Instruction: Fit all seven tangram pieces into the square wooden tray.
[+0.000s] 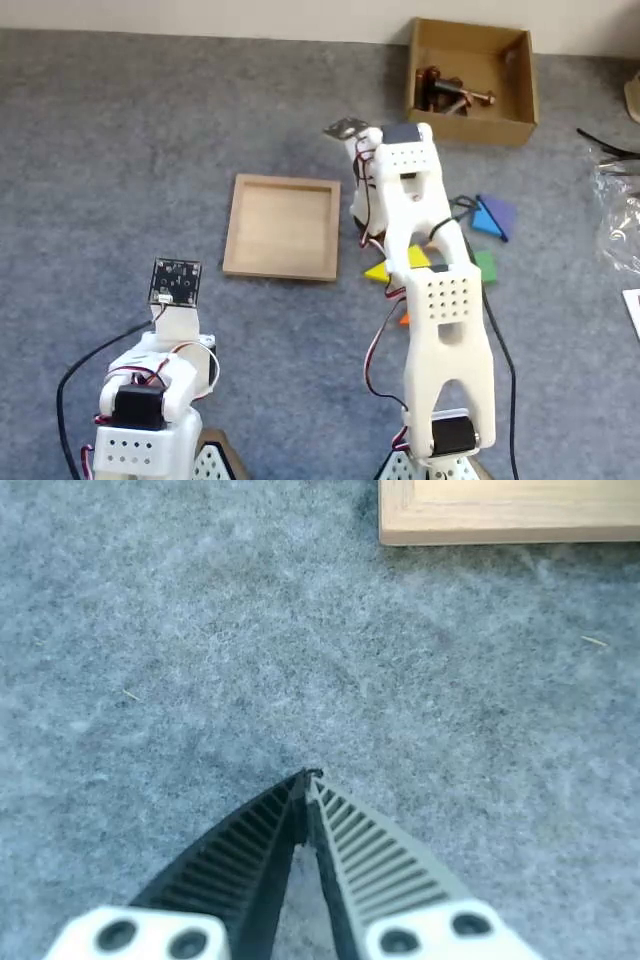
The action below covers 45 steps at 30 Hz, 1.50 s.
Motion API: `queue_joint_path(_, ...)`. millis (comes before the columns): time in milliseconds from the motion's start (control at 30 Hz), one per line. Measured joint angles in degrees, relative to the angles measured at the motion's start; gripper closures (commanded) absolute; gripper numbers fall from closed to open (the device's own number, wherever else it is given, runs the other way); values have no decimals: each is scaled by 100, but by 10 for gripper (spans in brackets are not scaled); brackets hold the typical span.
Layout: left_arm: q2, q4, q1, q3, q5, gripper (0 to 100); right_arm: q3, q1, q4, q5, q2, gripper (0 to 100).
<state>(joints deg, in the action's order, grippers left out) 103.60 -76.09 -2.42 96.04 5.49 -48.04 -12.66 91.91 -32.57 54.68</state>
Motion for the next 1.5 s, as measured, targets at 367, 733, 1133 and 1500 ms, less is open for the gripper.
queue_joint_path(367, 0, 0, 0, 0, 0, 995, -44, 18, 0, 378, 26, 698)
queue_joint_path(733, 0, 0, 0, 0, 0, 995, -53, 18, 0, 571, 26, 748)
queue_joint_path(1133, 0, 0, 0, 0, 0, 995, -132, 53, -9, 589, 26, 803)
queue_joint_path(1500, 0, 0, 0, 0, 0, 995, -176, 62, -26, 598, 26, 882)
